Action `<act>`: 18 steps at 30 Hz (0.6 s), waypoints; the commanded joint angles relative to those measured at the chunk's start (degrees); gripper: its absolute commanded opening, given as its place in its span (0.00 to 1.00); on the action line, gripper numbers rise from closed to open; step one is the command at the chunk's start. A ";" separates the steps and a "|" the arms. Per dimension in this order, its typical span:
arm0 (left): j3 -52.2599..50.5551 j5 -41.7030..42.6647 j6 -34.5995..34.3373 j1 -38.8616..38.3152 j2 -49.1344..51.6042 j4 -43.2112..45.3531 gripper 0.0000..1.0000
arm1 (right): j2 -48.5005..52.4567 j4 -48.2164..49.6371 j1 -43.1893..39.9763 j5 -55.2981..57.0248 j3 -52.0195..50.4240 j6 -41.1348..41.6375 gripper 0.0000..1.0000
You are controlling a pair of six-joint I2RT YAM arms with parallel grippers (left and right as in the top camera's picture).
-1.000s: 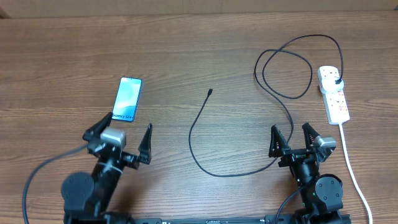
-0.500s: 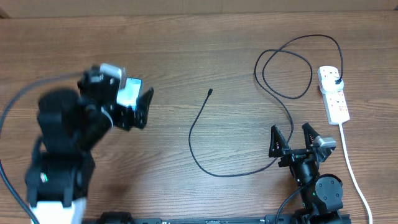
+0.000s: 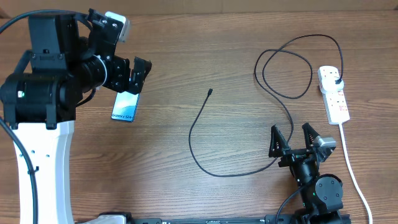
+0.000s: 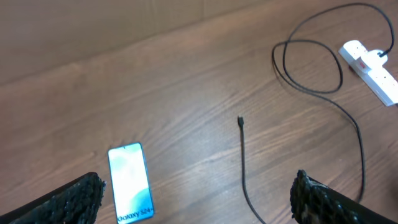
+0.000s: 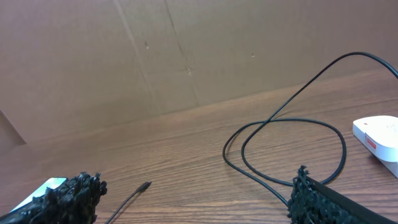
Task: Plug charger to phone and switch on socket
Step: 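Move the left gripper forward over the smartphone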
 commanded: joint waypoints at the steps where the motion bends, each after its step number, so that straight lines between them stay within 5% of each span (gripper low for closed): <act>1: 1.49 1.97 -1.14 0.24 0.61 -1.86 1.00 | -0.52 0.22 -0.13 -0.13 -0.61 -0.22 1.00; 9: 1.44 1.46 -1.14 0.24 1.03 -4.48 0.99 | -0.52 0.22 -0.13 -0.13 -0.61 -0.24 1.00; 13: 1.44 -7.13 -10.38 0.28 3.78 -3.34 1.00 | -0.52 0.22 -0.13 -0.13 -0.61 -0.22 1.00; 18: 1.44 -14.10 -13.57 0.24 10.58 -3.37 1.00 | -0.52 0.22 -0.13 -0.13 -0.61 -0.22 1.00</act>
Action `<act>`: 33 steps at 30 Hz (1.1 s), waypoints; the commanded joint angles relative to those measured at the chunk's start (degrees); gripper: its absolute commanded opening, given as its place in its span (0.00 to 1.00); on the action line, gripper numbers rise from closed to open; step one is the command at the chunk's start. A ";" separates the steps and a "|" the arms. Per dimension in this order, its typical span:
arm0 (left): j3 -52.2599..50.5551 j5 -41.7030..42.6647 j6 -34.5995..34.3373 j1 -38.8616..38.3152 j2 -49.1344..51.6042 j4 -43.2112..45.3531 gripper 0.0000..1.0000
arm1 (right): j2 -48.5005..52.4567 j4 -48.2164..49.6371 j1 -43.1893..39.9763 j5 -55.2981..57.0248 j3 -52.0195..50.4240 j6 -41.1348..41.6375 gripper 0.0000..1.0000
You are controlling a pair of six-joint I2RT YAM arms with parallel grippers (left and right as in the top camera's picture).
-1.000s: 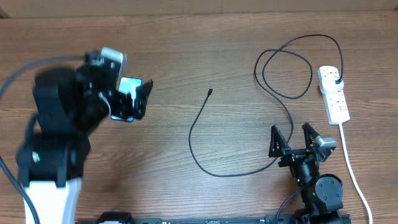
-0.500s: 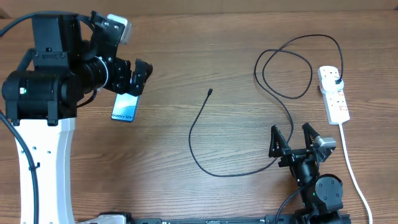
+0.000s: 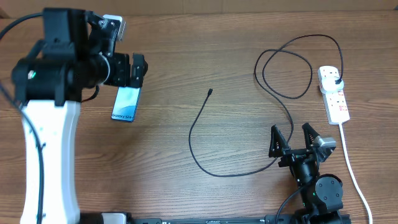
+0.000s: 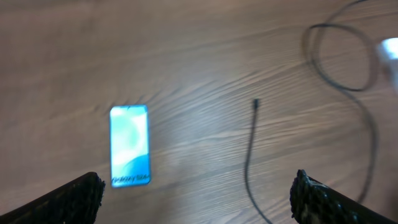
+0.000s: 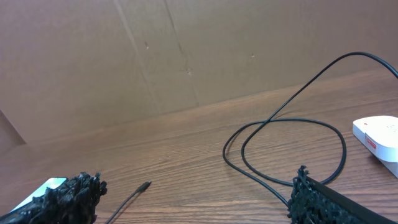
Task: Plug charger to phone and switch on socket
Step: 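Move the left gripper forward over the smartphone, then lower the left gripper and close it on the phone's sides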
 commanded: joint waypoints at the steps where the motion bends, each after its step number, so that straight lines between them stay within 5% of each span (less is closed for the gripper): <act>1: 0.63 -7.45 -4.35 0.24 6.34 0.20 1.00 | -0.50 0.20 -0.11 -0.13 -0.61 -0.22 1.00; 33: 0.63 -18.18 -10.16 0.83 40.35 5.44 0.99 | -0.50 0.20 -0.11 -0.13 -0.61 -0.22 1.00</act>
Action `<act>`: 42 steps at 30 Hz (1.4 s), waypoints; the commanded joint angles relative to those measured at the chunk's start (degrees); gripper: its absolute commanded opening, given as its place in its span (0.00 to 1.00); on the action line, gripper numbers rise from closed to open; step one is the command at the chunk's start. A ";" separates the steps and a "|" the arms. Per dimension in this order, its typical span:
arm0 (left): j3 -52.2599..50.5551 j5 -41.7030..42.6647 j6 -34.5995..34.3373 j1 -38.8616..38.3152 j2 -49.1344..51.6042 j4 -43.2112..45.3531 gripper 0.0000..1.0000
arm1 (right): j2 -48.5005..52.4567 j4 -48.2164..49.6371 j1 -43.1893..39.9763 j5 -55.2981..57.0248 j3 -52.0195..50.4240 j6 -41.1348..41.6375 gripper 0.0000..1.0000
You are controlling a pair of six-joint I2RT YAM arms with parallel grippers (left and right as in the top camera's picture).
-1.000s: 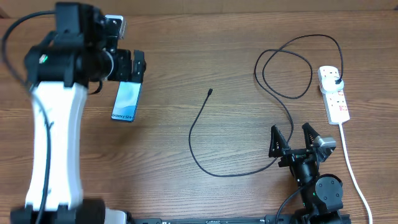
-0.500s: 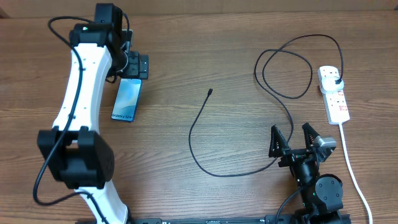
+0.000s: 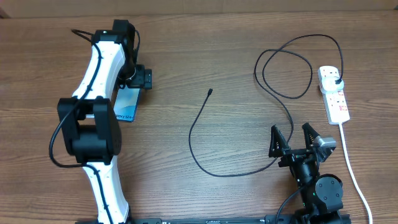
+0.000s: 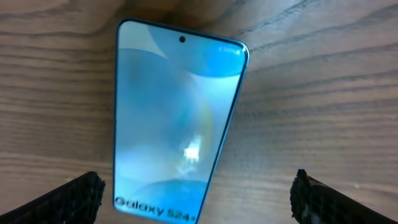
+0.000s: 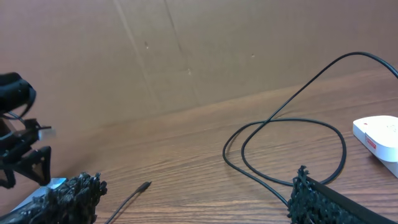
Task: Plug charger to phone and switch on socket
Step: 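Lower the left gripper and close it on the phone's sides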
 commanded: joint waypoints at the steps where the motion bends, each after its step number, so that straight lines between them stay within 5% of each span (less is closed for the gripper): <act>1: 0.63 -1.20 -1.64 0.94 2.10 1.07 1.00 | -0.52 0.20 -0.13 -0.11 -0.61 -0.24 1.00; 42: -5.11 1.57 7.69 2.80 4.48 9.42 1.00 | -0.52 0.20 -0.13 -0.11 -0.61 -0.24 1.00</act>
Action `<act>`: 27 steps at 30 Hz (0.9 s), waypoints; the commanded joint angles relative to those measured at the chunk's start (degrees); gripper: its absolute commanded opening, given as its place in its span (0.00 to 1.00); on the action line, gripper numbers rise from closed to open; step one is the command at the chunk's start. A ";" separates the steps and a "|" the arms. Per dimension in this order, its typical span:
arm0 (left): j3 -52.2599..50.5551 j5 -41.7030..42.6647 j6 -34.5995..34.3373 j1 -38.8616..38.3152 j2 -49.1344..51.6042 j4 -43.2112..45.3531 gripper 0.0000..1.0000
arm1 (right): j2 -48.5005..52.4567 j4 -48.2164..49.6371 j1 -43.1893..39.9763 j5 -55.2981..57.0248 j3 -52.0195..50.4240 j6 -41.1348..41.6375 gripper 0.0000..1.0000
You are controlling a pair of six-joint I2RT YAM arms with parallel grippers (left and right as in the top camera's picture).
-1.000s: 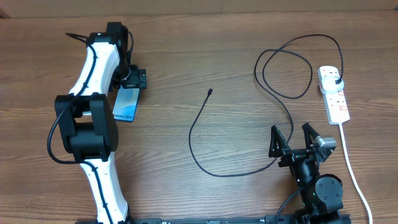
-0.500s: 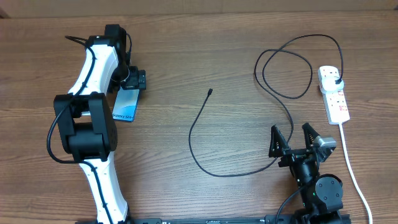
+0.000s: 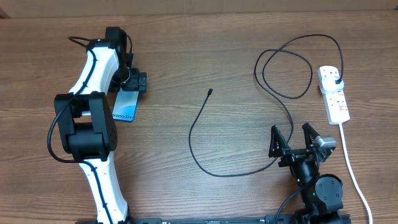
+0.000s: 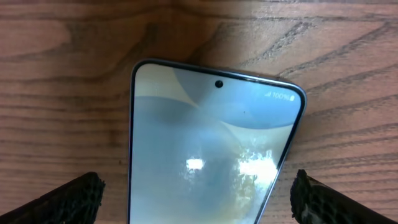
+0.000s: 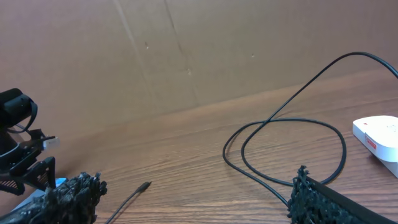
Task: Plug charger to phone and switch on socket
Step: 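Lower the left gripper and close it on the phone's sides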
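The phone (image 4: 205, 162) lies face up on the wooden table, screen lit; in the overhead view the phone (image 3: 124, 108) is at the left. My left gripper (image 4: 199, 208) hangs close over it, open, with one black finger (image 4: 68, 199) on each side of the phone's width. In the overhead view the left gripper (image 3: 132, 83) sits at the phone's far end. The black charger cable (image 3: 200, 118) lies mid-table, its plug tip (image 3: 211, 92) free; that plug tip (image 5: 144, 186) also shows ahead of my right gripper (image 5: 193, 199), which is open and holds nothing. The white socket strip (image 3: 334, 94) lies at the right.
The cable loops (image 3: 286, 65) near the strip, into which its adapter (image 3: 336, 78) is plugged. The strip's white lead (image 3: 351, 168) runs down the right side past my right gripper (image 3: 291, 132). A brown cardboard wall (image 5: 186, 50) backs the table.
My left gripper has come closer to the phone, whose upper end now fills the wrist view, and has shifted slightly toward that far end. The right arm, cable and strip have not moved.
First my left gripper was high at the table's left, seeing phone and cable from afar. Then it looked straight down on the phone. Then it was close above the screen, and now closer still, open astride it. My right gripper stayed open and still.
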 commanded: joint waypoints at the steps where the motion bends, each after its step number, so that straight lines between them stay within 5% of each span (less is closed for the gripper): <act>1: -0.52 0.26 1.55 -0.39 2.89 0.04 1.00 | -0.52 0.20 -0.13 -0.11 -0.61 -0.22 1.00; 12: -0.66 0.55 1.53 -0.44 4.81 -0.92 0.99 | -0.52 0.20 -0.13 -0.11 -0.61 -0.22 1.00; 20: -0.66 0.52 1.25 -0.46 4.81 -3.43 0.84 | -0.52 0.20 -0.13 -0.11 -0.61 -0.22 1.00; 27: -0.66 3.19 -6.67 -0.46 4.81 -6.21 0.81 | -0.52 0.20 -0.13 -0.11 -0.61 -0.22 1.00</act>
